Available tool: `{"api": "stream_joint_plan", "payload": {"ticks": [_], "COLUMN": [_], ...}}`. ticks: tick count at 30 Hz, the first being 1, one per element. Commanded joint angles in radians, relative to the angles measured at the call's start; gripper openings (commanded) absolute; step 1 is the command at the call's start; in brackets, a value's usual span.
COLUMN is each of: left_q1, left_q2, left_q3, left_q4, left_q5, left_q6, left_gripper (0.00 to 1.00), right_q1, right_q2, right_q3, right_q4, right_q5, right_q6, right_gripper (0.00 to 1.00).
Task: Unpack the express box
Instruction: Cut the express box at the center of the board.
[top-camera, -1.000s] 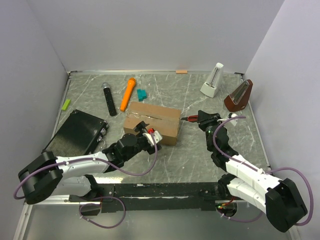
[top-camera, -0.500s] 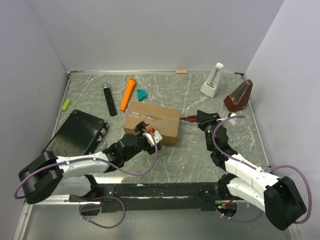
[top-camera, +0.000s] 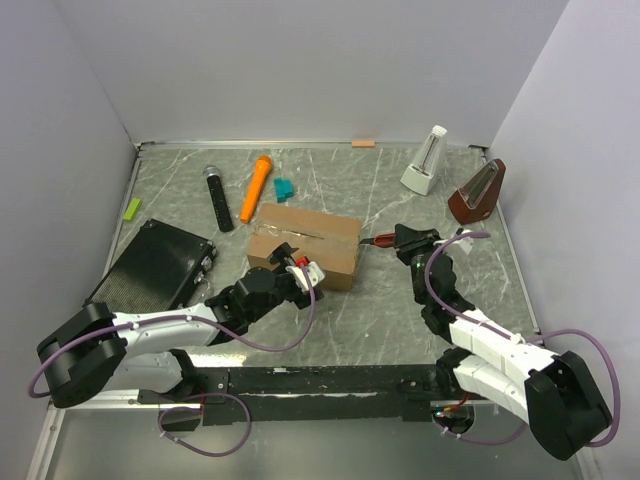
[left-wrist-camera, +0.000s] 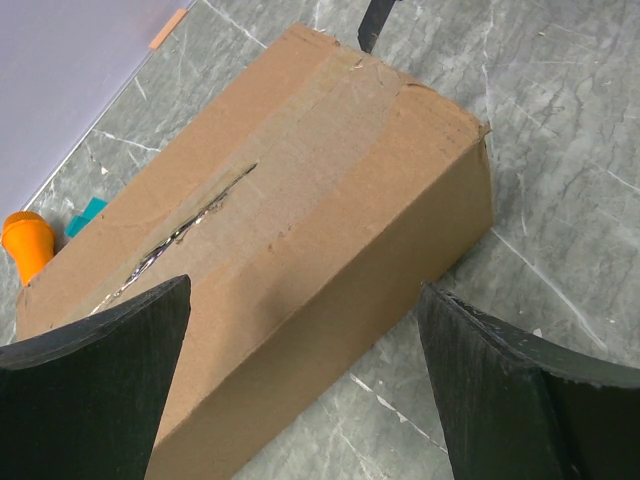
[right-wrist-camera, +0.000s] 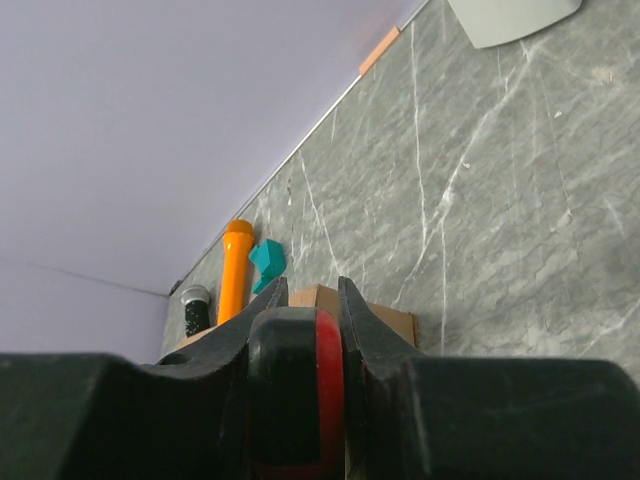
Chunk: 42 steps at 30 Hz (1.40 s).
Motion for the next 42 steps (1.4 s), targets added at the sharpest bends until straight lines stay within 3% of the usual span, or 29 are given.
{"api": "stream_joint_plan", "payload": {"ticks": [1, 23, 42], "left_q1": [-0.006, -0.008, -0.014], "left_q2": [0.008, 0.017, 0.053], "left_q3": [0.025, 0.025, 0.033], "left_q4": [0.058, 0.061, 0.081], "left_q5": [0.001, 0.007, -0.022], "left_q6": [-0.015, -0.018, -0.029], "left_gripper": [0.99, 0.98, 0.98], "right_q1": [-0.006, -0.006, -0.006], "right_q2": [0.007, -0.030, 0.007], "right_q3": [-0.002, 0.002, -0.007], "right_q4": [0.099, 0.067, 0.100], "right_q5": [-0.021, -0.011, -0.118], "right_q6": [0.027, -0.009, 0.025], "right_gripper": [0.00, 0.00, 0.00]}}
